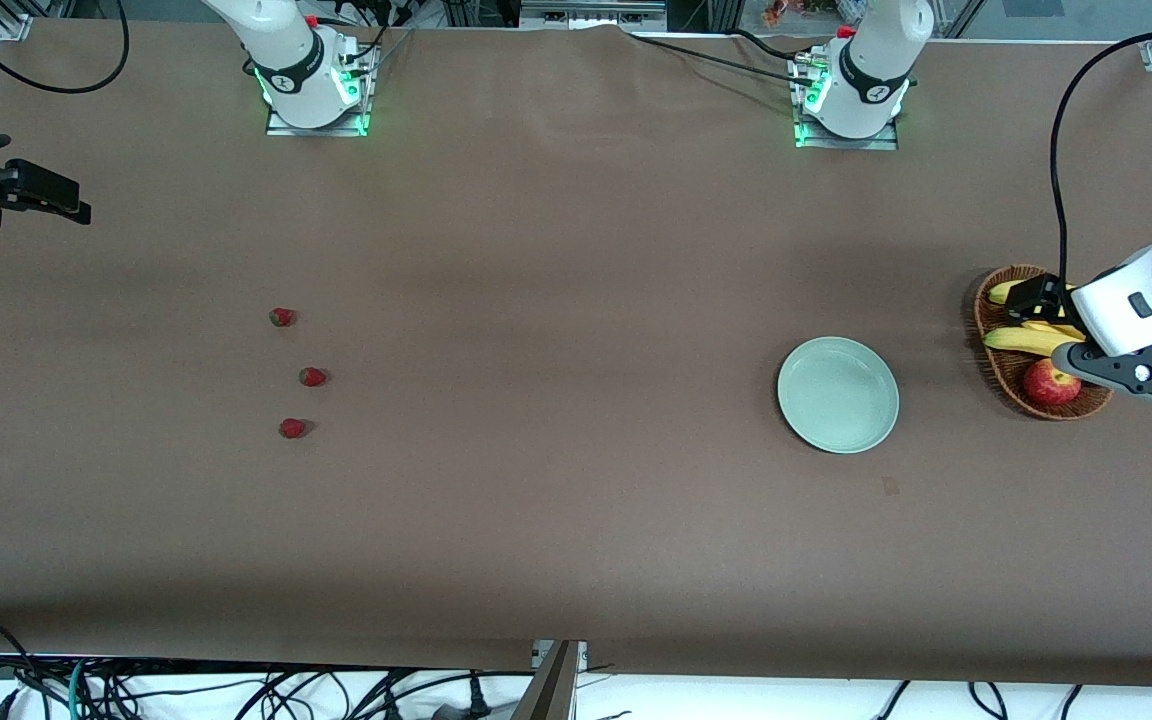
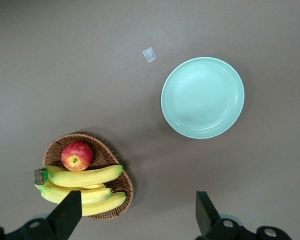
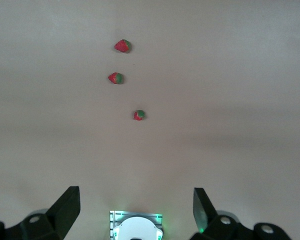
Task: Collect all strawberries into plate
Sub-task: 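Reach the right gripper down toward the three red strawberries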
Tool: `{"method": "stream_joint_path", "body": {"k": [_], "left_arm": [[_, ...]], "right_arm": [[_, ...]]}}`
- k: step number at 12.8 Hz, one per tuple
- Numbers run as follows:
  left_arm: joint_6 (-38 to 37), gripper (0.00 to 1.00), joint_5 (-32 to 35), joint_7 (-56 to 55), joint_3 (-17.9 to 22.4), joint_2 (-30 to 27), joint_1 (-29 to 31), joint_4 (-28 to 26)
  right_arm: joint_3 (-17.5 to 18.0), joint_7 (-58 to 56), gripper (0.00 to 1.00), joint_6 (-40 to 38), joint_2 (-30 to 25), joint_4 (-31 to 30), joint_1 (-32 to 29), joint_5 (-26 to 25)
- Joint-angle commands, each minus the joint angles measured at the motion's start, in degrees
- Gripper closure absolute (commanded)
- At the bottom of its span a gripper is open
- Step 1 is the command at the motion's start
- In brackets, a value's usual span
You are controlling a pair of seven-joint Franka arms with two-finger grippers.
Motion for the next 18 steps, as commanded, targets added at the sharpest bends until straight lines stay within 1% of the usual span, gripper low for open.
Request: {"method": "stream_joint_path", "body": {"k": [1,5,6,7,8,9,10,11,12,13,14,16,18], "left_arm": [[-1.58,0.00,-0.50,0.08,-0.17,0.16,0.19,1.40],[-2.29,0.00,-1.02,-0.01,-0.17,-0.10,0.37,1.23],[-1.94,0.00,-2.33,-0.53,0.00,-1.58,0.19,0.18],[-1.76,0.00,-3.47,-2.62,0.09,-2.64,-0.16,-0.52],[-1.58,0.00,-4.01,-6.30,2.27,-4.22,-1.90,-1.66],[0.25,0.00,-5.58,-10.86,5.33,-5.80,-4.35,-3.76],[3.66,0.00,-8.38,-13.34,7.02,-8.69,-4.90,-7.96],[9.09,0.00,-9.88,-14.06,7.38,-12.46,-4.99,-13.92],[13.23,0.00,-9.81,-15.12,7.91,-14.93,-5.25,-18.15],[13.79,0.00,-9.72,-16.87,8.09,-15.83,-5.26,-19.50],[13.80,0.00,-9.29,-17.32,8.18,-16.27,-6.30,-19.69],[13.36,0.00,-8.67,-17.24,7.74,-15.49,-5.96,-18.90],[12.92,0.00,-8.67,-17.32,7.74,-15.66,-5.87,-18.99]], "right_arm": [[0.02,-0.53,0.00,-0.31,0.51,1.13,-0.40,-0.05],[-0.07,-0.36,0.00,-0.31,0.95,1.22,-0.49,-0.05],[0.01,-0.18,0.00,-0.23,1.03,1.13,-0.40,0.12],[0.02,-0.18,0.00,0.38,2.25,1.22,-0.40,0.12],[0.10,-0.18,0.00,1.87,2.79,1.13,-0.32,0.38],[0.10,-0.18,0.00,3.54,3.84,1.05,-0.05,0.47],[0.19,-0.18,0.00,3.99,5.50,1.04,0.12,0.56],[0.19,-0.18,0.00,4.86,7.26,1.04,0.04,0.65],[0.19,-0.18,0.00,6.00,9.54,1.04,0.04,0.74],[0.36,-0.18,0.00,8.10,11.82,0.96,0.21,0.74],[0.54,-0.18,0.00,10.99,14.37,0.70,0.39,0.82],[0.63,-0.18,0.00,16.62,20.69,0.34,1.96,2.13],[0.63,-0.18,0.00,23.03,25.45,-0.97,3.11,2.41]]}}
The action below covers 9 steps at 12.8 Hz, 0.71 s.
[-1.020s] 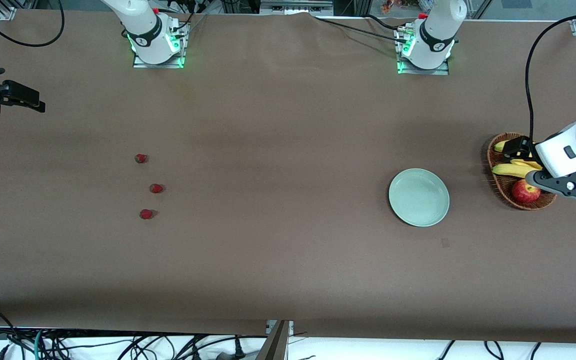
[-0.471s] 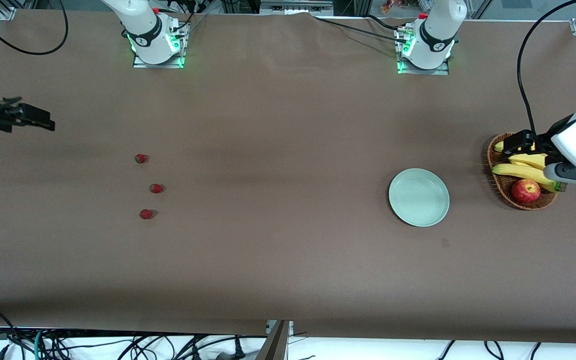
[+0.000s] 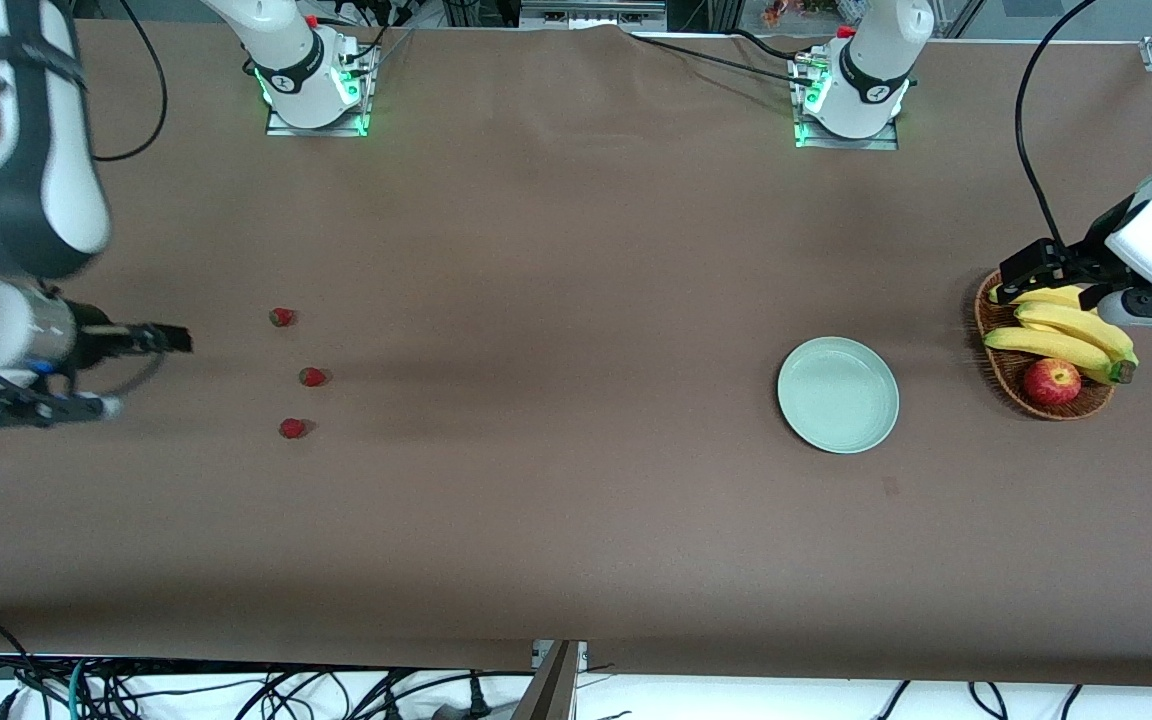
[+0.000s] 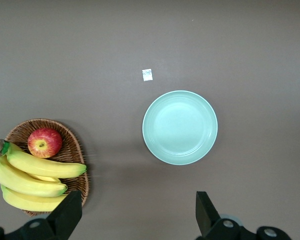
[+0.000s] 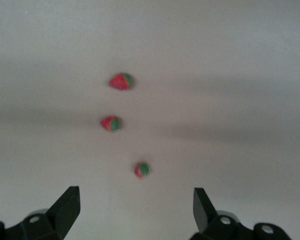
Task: Collect all strawberries into plate
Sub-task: 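Reach the right gripper down toward the three red strawberries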
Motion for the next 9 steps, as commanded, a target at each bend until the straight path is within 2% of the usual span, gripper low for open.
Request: {"method": "stream_joint_path", "body": {"k": [1,5,7,9], "left_arm": [[0.18,0.00,0.01,-0.50,0.23,-1.23,-0.51,-1.27],[-0.17,0.00,0.45,-0.59,-0.56,-1.40,-0.51,-1.27],[-0.44,0.00,0.45,-0.59,-0.56,-1.40,-0.51,-1.27],[-0.53,0.00,0.45,-0.59,-0.65,-1.40,-0.60,-1.18]], "right_arm": [[-0.12,-0.10,0.00,6.23,4.94,-1.13,2.12,0.97],[-0.12,0.08,0.00,23.26,8.99,-9.82,3.71,0.88],[-0.12,-0.27,0.00,29.16,9.96,-12.82,3.97,0.71],[-0.12,-0.71,0.00,32.61,11.45,-13.27,3.98,0.70]]}}
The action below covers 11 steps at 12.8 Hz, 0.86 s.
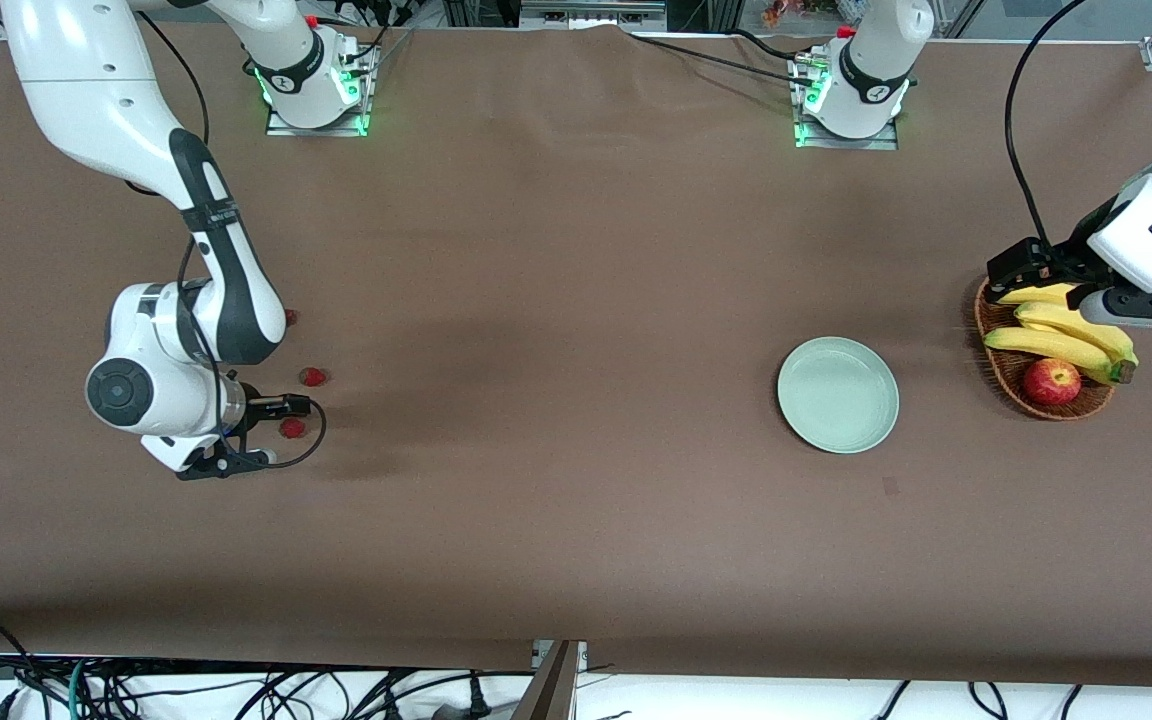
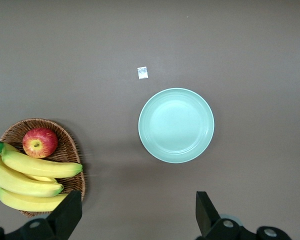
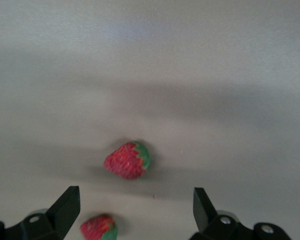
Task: Collect all strawberries into plate
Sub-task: 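Grasp one strawberry with the right gripper and lift it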
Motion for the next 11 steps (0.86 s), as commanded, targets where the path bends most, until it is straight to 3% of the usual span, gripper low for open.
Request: {"method": "stream_joint_path", "body": {"k": [1,6,7,8,9,11], "left_arm": [[-0.47,0.00,0.44,-0.53,0.04,-1.37,-0.35,-0.91],[-0.91,0.00,0.44,-0.53,0.04,-1.37,-0.35,-0.91],[-0.91,0.00,0.44,-0.53,0.04,-1.37,-0.35,-0.91],[-0.91,0.00,0.44,-0.53,0.04,-1.37,-0.35,-0.91],[-0.91,0.00,0.44,-0.53,0.04,-1.37,-0.35,-0.91],[-0.91,0.00,0.44,-0.53,0.04,-1.37,-0.35,-0.91]], "right_arm": [[-0.10,-1.03,0.00,3.58,0.39,-1.45,0.10,0.49],[0.16,-0.94,0.01,7.10,1.97,-1.27,-0.07,0.49],[0.42,-0.94,0.17,7.01,1.97,-1.10,-0.07,0.49],[0.51,-0.85,0.42,6.84,1.97,-0.92,-0.07,0.57],[0.68,-0.85,0.58,6.84,2.06,-0.92,0.10,0.49],[0.77,-0.77,0.71,6.92,2.24,-0.92,0.10,0.57]]}}
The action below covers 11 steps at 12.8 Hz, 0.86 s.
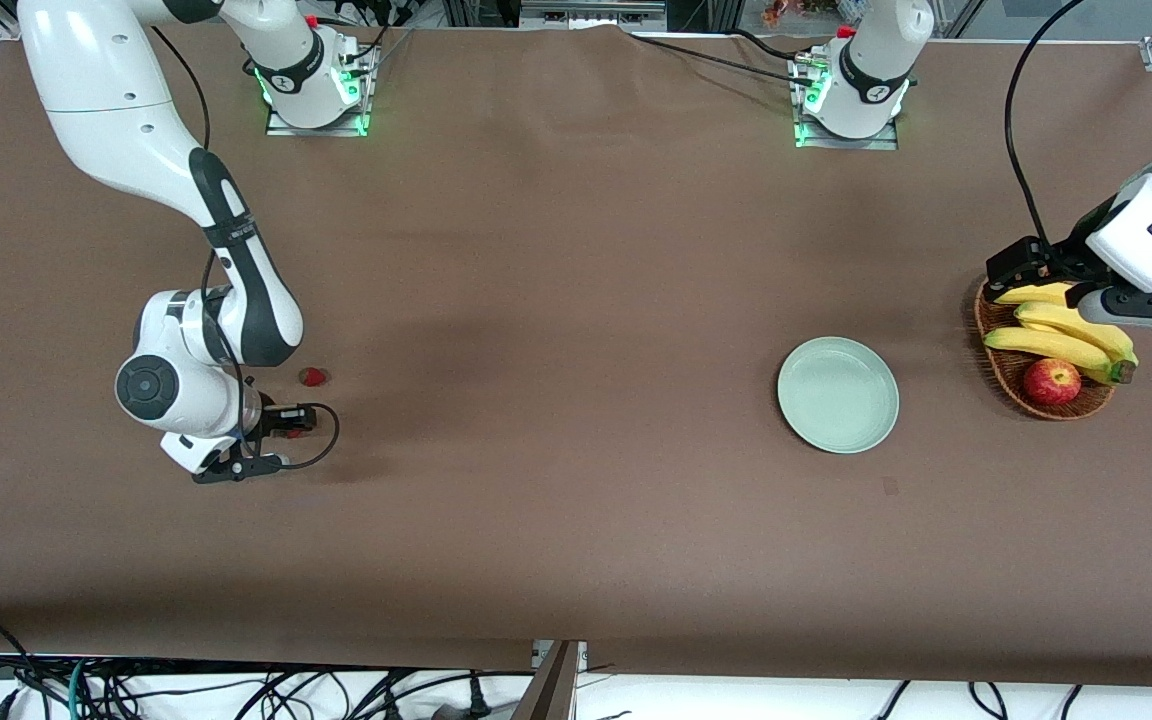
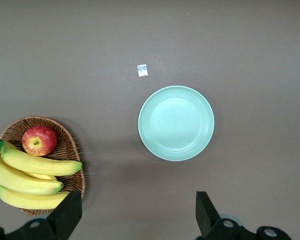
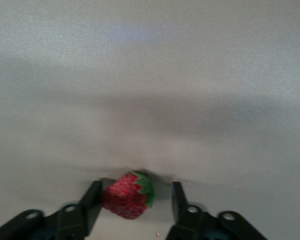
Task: Collect all strawberries into plate
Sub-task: 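Grasp one strawberry with the right gripper and lift it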
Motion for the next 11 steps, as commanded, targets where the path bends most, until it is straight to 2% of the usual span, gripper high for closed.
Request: {"method": "stream_joint_path", "body": {"k": [1,3,4,7,10,11], "left_arm": [[-0.43,0.00,0.44,-0.53,0.04,-1.37,-0.35,-0.91],[-0.43,0.00,0.44,-0.53,0.04,-1.37,-0.35,-0.91],[-0.43,0.00,0.53,-0.53,0.04,-1.37,-0.35,-0.91],[-0.52,0.00,0.53,-0.53,-0.05,-1.37,-0.35,-0.91],[-0.52,0.00,0.53,-0.53,0.04,-1.45,-0.35,-0.91],[-0.52,0.00,0.53,-0.53,-0.05,-1.46,-0.35,-0.91]], "right_arm": [[0.29,-0.68,0.78,0.82,0.10,-0.12,0.02,0.57],[0.98,-0.85,0.92,0.73,0.01,0.05,0.02,0.49],[1.25,-0.94,0.92,0.38,-0.16,0.58,0.02,0.40],[7.73,1.07,0.93,-0.59,-1.04,2.51,0.02,0.31],[13.89,17.11,0.93,-0.06,-0.60,3.13,1.94,-0.13],[14.08,23.08,0.93,0.29,-0.51,3.65,4.65,-0.13]]}}
